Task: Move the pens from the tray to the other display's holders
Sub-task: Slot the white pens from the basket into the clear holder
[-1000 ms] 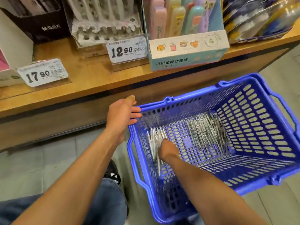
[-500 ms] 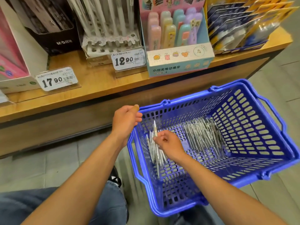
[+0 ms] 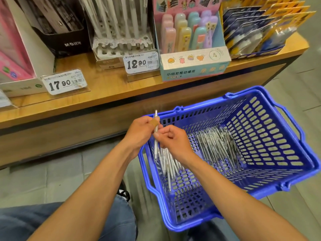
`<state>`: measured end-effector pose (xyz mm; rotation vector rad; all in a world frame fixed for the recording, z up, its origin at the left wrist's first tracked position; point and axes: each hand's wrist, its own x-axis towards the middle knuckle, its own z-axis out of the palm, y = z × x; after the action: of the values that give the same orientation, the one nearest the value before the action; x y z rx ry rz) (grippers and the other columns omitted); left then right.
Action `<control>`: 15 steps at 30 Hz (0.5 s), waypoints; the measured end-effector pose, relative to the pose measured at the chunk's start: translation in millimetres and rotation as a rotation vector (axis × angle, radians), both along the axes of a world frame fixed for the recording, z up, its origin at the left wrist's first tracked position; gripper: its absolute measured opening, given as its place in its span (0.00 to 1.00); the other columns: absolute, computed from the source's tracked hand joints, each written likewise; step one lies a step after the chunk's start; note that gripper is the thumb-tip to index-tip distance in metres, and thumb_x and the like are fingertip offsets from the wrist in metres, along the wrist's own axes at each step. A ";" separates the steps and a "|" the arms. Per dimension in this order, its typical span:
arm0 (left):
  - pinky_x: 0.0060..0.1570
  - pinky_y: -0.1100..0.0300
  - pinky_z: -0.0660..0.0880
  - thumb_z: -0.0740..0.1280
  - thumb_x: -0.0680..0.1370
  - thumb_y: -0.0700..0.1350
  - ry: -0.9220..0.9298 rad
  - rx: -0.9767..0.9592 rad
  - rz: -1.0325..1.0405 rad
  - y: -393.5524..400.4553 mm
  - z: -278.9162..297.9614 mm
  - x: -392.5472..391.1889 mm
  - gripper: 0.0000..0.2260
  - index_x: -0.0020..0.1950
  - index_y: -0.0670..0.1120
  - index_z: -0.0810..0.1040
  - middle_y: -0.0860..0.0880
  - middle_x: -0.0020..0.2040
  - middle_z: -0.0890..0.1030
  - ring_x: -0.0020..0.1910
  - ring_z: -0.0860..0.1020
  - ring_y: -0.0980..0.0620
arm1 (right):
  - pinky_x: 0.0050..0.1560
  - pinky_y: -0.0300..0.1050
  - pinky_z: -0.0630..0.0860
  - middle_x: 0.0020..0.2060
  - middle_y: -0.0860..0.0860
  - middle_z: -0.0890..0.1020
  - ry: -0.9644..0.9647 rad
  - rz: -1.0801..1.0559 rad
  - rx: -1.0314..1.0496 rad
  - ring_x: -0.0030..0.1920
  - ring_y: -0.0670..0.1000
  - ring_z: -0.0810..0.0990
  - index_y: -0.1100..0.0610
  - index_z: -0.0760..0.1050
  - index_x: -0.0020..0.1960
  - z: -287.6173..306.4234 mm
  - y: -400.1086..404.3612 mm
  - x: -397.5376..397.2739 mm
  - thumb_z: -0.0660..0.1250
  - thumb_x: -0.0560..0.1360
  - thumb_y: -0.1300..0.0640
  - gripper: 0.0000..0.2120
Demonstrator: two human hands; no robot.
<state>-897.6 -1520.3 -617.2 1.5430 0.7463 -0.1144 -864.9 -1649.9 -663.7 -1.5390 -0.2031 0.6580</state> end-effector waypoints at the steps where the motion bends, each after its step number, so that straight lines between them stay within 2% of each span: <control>1: 0.41 0.64 0.76 0.63 0.83 0.49 0.009 -0.012 0.028 0.1 -0.5 1.1 0.15 0.48 0.39 0.80 0.47 0.43 0.85 0.39 0.80 0.54 | 0.33 0.35 0.74 0.32 0.46 0.83 0.005 0.002 -0.001 0.30 0.43 0.78 0.55 0.78 0.42 -7.2 -4.1 4.1 0.73 0.73 0.56 0.05; 3: 0.38 0.63 0.75 0.61 0.84 0.50 0.022 -0.065 0.135 1.3 -1.8 3.8 0.12 0.48 0.44 0.76 0.48 0.42 0.85 0.37 0.80 0.53 | 0.35 0.40 0.75 0.35 0.50 0.84 0.028 -0.055 -0.096 0.32 0.47 0.79 0.55 0.78 0.43 -29.8 -14.0 15.0 0.70 0.75 0.53 0.07; 5: 0.37 0.63 0.75 0.60 0.84 0.51 0.028 -0.101 0.207 2.9 -2.7 5.0 0.12 0.48 0.45 0.75 0.50 0.38 0.84 0.34 0.79 0.54 | 0.42 0.50 0.77 0.41 0.56 0.83 0.050 -0.075 -0.335 0.39 0.53 0.81 0.59 0.79 0.45 -64.6 -24.2 24.9 0.68 0.77 0.55 0.07; 6: 0.37 0.63 0.74 0.60 0.84 0.51 0.027 -0.108 0.214 3.6 -3.8 5.3 0.12 0.48 0.45 0.76 0.51 0.36 0.84 0.33 0.79 0.55 | 0.48 0.55 0.78 0.47 0.59 0.83 0.068 -0.029 -0.489 0.46 0.57 0.82 0.62 0.78 0.47 -83.2 -28.8 27.6 0.67 0.77 0.57 0.07; 8: 0.38 0.62 0.74 0.60 0.84 0.51 0.024 -0.115 0.216 4.7 -5.9 5.1 0.12 0.49 0.45 0.76 0.52 0.33 0.83 0.31 0.79 0.57 | 0.56 0.53 0.77 0.55 0.59 0.80 0.125 0.131 -0.756 0.54 0.60 0.79 0.64 0.75 0.54 -114.1 -38.1 25.7 0.66 0.78 0.58 0.10; 10: 0.37 0.64 0.75 0.60 0.84 0.51 0.025 -0.117 0.219 5.6 -7.6 4.6 0.12 0.50 0.45 0.77 0.53 0.32 0.83 0.32 0.80 0.57 | 0.51 0.50 0.77 0.55 0.59 0.78 0.110 0.307 -0.965 0.49 0.57 0.77 0.63 0.72 0.61 -131.5 -44.3 17.4 0.65 0.79 0.56 0.14; 12: 0.37 0.64 0.76 0.60 0.84 0.51 0.025 -0.122 0.233 6.0 -8.9 4.3 0.12 0.50 0.44 0.77 0.53 0.32 0.83 0.33 0.80 0.56 | 0.45 0.49 0.76 0.53 0.59 0.79 0.045 0.432 -1.086 0.45 0.55 0.76 0.63 0.71 0.63 -138.5 -44.6 8.4 0.64 0.80 0.54 0.16; 15: 0.39 0.63 0.75 0.60 0.84 0.51 0.029 -0.116 0.243 5.2 -9.0 4.1 0.12 0.50 0.44 0.77 0.52 0.34 0.83 0.34 0.81 0.56 | 0.44 0.46 0.73 0.55 0.58 0.79 -0.012 0.490 -1.148 0.50 0.56 0.78 0.63 0.70 0.62 -145.2 -35.5 -1.9 0.63 0.80 0.53 0.16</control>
<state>-893.5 -1515.0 -626.2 1.3324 0.9288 0.0005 -866.8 -1685.4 -808.8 -2.6261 -0.2250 1.2773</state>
